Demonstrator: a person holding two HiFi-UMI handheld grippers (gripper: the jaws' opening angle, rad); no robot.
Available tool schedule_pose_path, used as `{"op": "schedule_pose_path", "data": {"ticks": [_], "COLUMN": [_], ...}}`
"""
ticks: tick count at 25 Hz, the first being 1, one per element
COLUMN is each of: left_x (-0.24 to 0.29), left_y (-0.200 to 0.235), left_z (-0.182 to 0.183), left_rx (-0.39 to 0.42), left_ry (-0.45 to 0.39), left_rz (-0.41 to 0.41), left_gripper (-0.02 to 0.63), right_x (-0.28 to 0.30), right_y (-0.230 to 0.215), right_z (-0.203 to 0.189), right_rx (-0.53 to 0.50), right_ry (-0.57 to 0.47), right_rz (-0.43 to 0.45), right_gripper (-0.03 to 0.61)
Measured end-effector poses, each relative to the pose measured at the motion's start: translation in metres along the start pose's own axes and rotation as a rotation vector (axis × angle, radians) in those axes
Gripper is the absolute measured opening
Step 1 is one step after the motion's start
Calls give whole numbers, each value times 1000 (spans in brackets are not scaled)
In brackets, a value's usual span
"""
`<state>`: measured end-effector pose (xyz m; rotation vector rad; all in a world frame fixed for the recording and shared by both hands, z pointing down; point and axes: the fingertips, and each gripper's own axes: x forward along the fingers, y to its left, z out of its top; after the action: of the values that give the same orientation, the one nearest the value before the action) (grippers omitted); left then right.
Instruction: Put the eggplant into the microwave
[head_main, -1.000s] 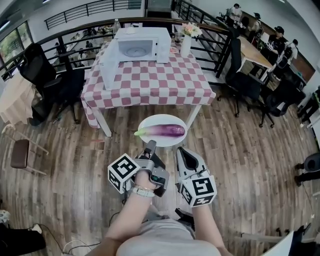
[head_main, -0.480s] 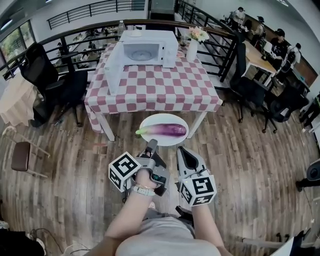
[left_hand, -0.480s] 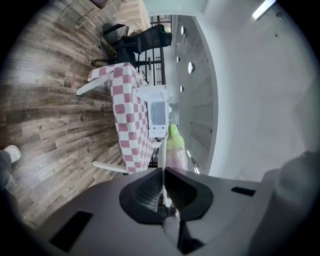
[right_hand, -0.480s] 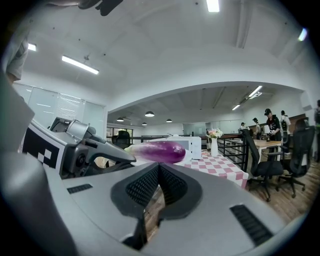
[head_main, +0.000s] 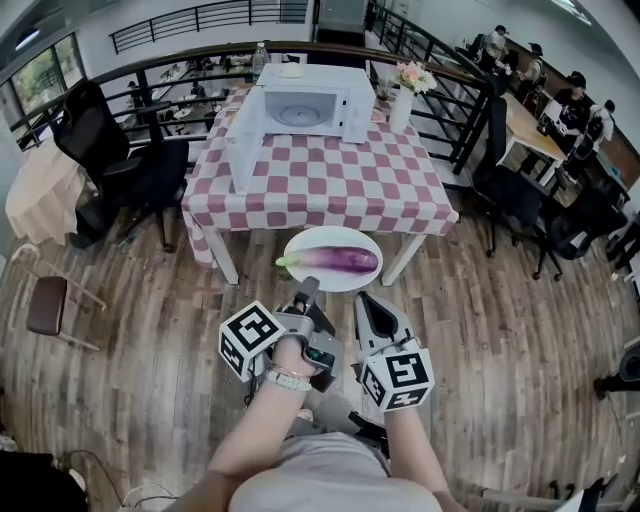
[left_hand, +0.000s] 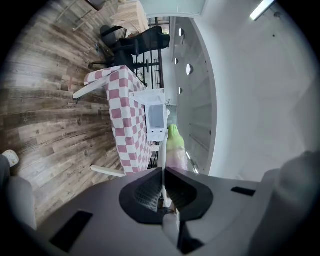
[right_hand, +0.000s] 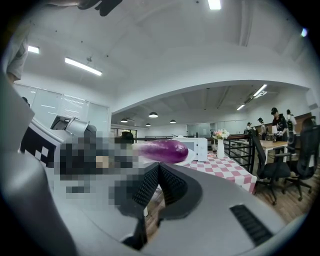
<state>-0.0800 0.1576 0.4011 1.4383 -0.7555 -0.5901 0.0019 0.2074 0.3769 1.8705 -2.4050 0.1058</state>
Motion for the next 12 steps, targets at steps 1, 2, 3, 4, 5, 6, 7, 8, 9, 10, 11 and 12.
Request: {"op": "schedule_pose_path", "data": {"ticks": [1, 2, 3, 4, 5, 6, 7, 8, 9, 10, 11, 12], "left_x": [0, 1, 2, 3, 4, 6, 7, 9, 12, 15, 18, 22], "left_y": [0, 0, 0, 0, 1, 1, 1, 1, 1, 1, 1, 1], "left_z": [2, 3, 4, 6, 8, 10, 12, 14, 16, 18, 21, 23], "left_rx": [1, 1, 1, 1, 1, 0, -1, -2, -4, -6, -7, -9], "left_ry": [-2, -4, -6, -9, -12, -15, -19, -24, -29, -34, -39, -44], "left_rz": [0, 1, 2, 4, 5, 6, 8, 9, 11, 12, 14, 16], "left_gripper": [17, 17, 17, 17, 17, 17, 17, 17, 17, 17, 17, 17], "right_x": [2, 4, 7, 9, 12, 15, 18, 21, 25, 29, 34, 38], "right_y": [0, 0, 0, -1, -1, -1, -2, -2, -3, -5, -6, -9], "right_z": [1, 1, 2, 2, 2, 2, 2, 2, 2, 3, 3, 3], "right_rx": [0, 1, 2, 4, 6, 8, 12, 15, 18, 20, 23, 26], "right_ry": [-2, -5, -7, -8, -9, -10, -11, -12, -13, -15, -15, -16], "right_rz": [4, 7, 11, 14, 17, 21, 25, 29, 34, 39, 44, 49], "right_gripper": [23, 23, 23, 24, 24, 23, 23, 23, 23, 23, 23, 23]}}
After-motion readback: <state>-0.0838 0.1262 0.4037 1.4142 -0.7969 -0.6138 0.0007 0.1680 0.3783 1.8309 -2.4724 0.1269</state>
